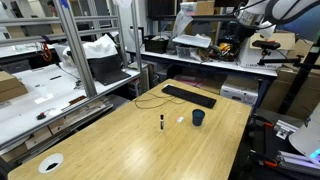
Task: Put the marker in the blue cup
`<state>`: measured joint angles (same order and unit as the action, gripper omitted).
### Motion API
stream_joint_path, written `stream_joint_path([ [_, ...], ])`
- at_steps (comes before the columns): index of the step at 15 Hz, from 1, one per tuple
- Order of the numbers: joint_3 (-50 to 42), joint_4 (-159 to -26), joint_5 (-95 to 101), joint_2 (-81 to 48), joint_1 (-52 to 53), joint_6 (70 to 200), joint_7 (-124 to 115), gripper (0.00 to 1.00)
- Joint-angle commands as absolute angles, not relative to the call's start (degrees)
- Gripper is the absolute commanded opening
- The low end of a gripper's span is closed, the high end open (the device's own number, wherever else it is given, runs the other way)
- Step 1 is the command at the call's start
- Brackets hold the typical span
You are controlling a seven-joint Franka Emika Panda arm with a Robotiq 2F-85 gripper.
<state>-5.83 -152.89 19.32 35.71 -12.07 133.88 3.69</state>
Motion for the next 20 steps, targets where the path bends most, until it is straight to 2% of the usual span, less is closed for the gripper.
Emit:
stream_joint_path([
  [1,-5.7,-152.6,19.2,35.9,-12.1,133.8,3.7,1.00],
  [10,-5.7,-152.4,19.2,36.1,-12.1,133.8,3.7,1.00],
  [20,-9.0,-150.3,12.4,26.5,-2.0,137.8,20.6,1.00],
])
